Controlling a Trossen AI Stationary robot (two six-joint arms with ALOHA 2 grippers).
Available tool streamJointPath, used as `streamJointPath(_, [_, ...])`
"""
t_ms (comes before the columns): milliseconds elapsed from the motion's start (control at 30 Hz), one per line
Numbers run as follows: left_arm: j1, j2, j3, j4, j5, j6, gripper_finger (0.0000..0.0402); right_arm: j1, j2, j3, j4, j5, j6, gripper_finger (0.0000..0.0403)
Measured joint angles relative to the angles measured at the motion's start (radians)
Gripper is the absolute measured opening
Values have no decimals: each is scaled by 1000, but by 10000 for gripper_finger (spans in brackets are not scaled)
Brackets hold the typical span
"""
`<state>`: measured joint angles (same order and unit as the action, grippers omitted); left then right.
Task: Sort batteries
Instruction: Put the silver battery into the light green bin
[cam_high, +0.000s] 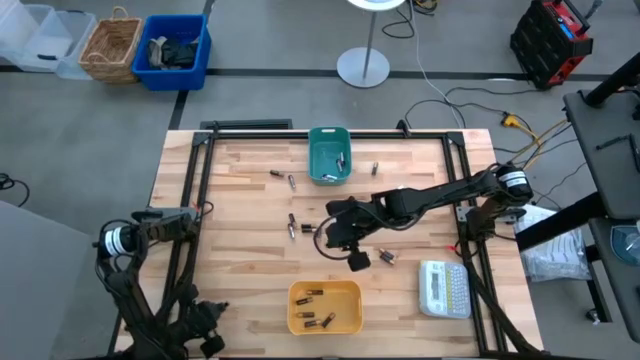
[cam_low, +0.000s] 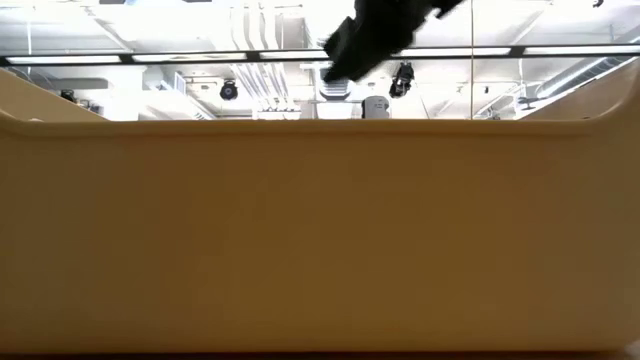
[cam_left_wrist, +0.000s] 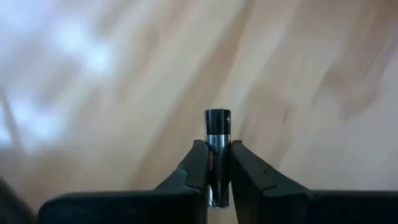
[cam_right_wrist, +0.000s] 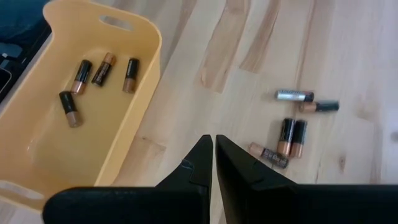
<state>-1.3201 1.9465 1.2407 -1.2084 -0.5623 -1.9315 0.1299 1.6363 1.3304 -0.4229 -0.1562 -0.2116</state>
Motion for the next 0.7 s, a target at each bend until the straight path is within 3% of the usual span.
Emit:
streamJointPath(200, [34,-57,37,-221,-271,9,20,0,3,-18,351,0,-88,13])
streamJointPath(333, [71,-90,40,-282,-508,90,19,4,3,-52,543,1,-68,13])
streamJointPath(533, [174,-122,40,-288,-772,303,17,44,4,-113,742,1,-50,13])
streamJointPath(700, [225,-124,40,-288,-971,404,17,121,4,-124,777,3,-146,13])
